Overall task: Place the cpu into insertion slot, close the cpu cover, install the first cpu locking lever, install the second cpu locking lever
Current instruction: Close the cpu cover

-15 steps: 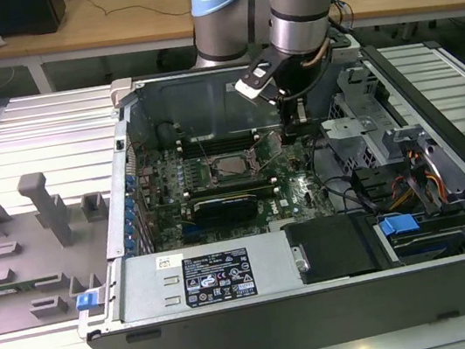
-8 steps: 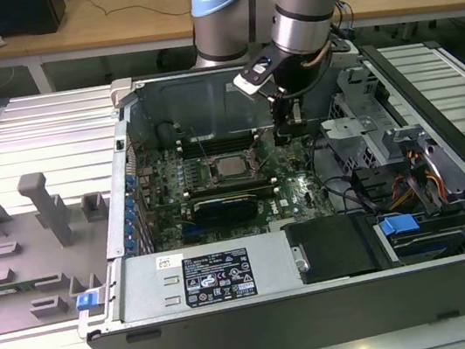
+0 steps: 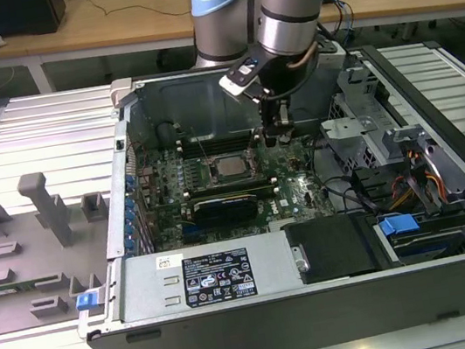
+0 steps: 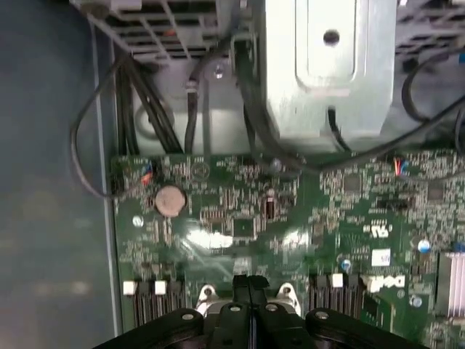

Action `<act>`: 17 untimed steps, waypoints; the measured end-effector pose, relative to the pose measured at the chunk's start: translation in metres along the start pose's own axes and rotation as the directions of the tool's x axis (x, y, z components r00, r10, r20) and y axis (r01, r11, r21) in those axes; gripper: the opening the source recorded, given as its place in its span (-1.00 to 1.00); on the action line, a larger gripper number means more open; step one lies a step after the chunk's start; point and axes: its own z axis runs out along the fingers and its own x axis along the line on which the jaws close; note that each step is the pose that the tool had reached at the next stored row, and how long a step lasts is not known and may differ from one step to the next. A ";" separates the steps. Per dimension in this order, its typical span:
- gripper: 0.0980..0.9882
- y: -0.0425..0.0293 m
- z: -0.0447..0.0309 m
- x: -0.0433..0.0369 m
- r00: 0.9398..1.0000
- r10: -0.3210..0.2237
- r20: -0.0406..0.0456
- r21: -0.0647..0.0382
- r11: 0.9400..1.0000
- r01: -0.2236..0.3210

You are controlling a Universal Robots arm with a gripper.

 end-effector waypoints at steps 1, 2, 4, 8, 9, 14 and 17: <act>-0.98 -0.0030 0.0003 0.0002 1.000 0.000 0.000 -0.001 1.000 0.000; -0.98 -0.0094 0.0009 0.0007 1.000 0.000 0.000 -0.004 1.000 0.000; -0.98 -0.0156 0.0015 0.0011 1.000 0.000 0.000 -0.007 1.000 0.000; -0.98 -0.0244 0.0023 0.0014 1.000 0.000 0.000 -0.012 1.000 0.000; -0.98 -0.0246 0.0023 0.0015 1.000 0.000 0.000 -0.012 1.000 0.000; -0.98 -0.0381 0.0044 0.0013 1.000 0.001 0.001 -0.077 0.997 0.000; -0.98 -0.0526 0.0068 0.0010 1.000 0.001 0.000 -0.086 0.996 -0.001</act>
